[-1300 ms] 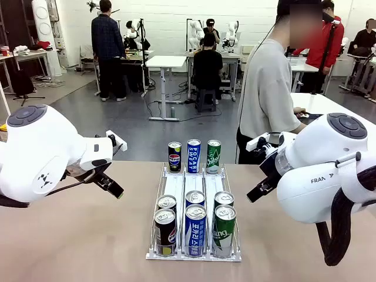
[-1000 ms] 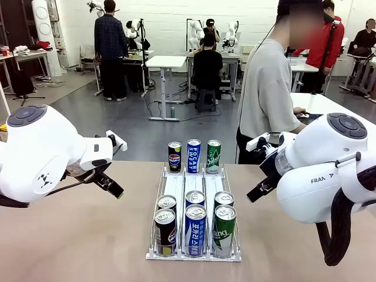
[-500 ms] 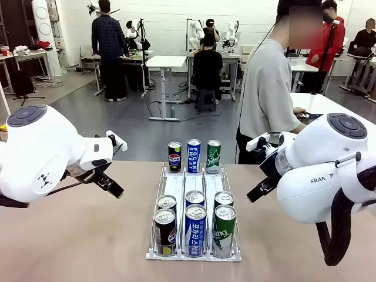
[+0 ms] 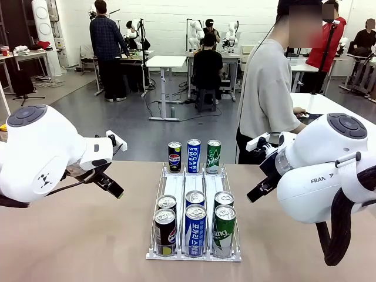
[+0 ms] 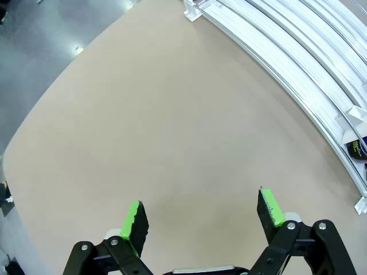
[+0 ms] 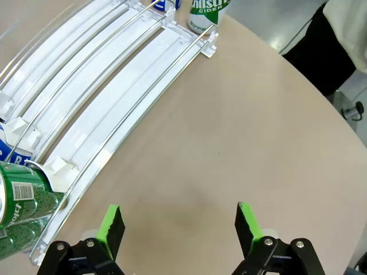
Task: Retrieve and hand over the desired beverage to the person.
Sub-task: Pick up a can of the same type that the person held from the Automatic Can Dispenser.
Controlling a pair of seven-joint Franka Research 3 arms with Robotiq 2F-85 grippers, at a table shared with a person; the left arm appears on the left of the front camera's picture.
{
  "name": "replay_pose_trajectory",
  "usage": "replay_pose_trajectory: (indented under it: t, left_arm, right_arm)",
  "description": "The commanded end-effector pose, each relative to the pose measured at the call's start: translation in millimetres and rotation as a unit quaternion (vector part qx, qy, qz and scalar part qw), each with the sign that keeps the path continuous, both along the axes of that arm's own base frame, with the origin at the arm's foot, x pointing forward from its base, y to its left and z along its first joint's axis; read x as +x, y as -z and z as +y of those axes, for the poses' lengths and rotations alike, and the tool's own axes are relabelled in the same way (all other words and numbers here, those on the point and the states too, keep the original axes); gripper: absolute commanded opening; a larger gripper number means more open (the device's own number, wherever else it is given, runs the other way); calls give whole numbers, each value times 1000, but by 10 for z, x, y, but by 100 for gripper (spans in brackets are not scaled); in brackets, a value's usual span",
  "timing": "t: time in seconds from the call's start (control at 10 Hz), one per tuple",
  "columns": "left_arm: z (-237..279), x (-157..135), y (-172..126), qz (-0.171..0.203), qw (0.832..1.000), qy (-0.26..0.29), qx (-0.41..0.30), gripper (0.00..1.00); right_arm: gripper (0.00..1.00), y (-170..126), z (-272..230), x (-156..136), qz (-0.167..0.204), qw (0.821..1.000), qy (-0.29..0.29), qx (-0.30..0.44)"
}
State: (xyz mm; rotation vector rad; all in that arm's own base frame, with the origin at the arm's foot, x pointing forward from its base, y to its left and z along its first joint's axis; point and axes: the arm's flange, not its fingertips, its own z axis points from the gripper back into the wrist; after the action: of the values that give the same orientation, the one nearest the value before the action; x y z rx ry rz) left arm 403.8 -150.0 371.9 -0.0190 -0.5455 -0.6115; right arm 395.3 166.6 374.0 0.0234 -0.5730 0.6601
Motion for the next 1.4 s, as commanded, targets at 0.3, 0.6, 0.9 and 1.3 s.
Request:
replay_pose_trajectory:
  t: [0.3,0.6,0.9,1.3]
  left_arm:
    - [-2,-113,-817,-45,998,14,36,100]
    - [-76,58,-2337,-70,995,40,66,100]
    - [-173,16,-3083,-91,994,40,53,100]
    - [-127,-120,-3152,-96,993,37,50,100]
  right_arm:
    - [100,-445,6,-233,-20,1000,-4,-8]
    - [100,-1969,21,-787,-52,997,16,-51]
    - [100,-2857,126,-1171,-75,994,42,-69]
    - [100,-2865,17,-1365,-82,995,25,-56]
